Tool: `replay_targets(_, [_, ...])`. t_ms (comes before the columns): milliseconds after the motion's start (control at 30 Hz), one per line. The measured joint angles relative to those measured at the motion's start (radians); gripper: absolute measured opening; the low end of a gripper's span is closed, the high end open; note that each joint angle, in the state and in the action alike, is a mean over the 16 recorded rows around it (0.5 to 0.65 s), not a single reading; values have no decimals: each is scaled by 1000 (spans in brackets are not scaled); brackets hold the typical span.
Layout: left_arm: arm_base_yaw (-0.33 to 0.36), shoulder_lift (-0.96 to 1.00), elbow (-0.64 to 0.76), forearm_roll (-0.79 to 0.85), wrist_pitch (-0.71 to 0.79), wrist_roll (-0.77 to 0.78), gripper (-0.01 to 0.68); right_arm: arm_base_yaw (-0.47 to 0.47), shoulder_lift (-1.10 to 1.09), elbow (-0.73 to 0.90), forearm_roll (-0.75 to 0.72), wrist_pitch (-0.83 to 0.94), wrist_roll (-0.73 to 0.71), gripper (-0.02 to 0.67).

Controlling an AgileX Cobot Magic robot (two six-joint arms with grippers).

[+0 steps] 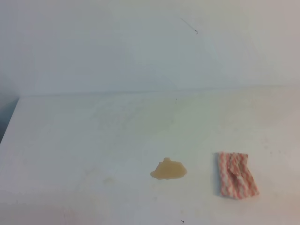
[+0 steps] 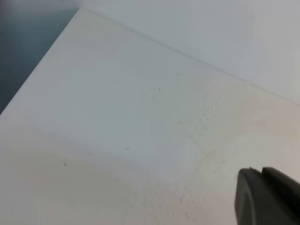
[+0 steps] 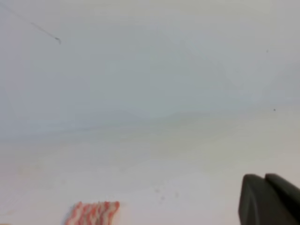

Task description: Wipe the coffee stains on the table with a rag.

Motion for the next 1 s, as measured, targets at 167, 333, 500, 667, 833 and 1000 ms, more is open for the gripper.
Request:
replay_targets(167, [0,0,0,0,0,0,-3,0,2,-4,-2,-80,11,-4])
replay_targets(333, [0,0,0,0,0,0,-3,0,2,-4,-5,-165,17,-4])
replay_targets(500, [0,0,0,0,1,0,-3,0,2,-5,-9,-309,2,-4])
replay_targets(667, [0,0,0,0,1,0,-3,0,0,-8,9,-499,-61,-4])
replay_targets(833, [0,0,0,0,1,0,-3,0,0,-67,64,-642,-151,-4])
replay_targets(1000, [0,0,0,0,1,0,-3,0,23,-205,138,-667,-275,-4])
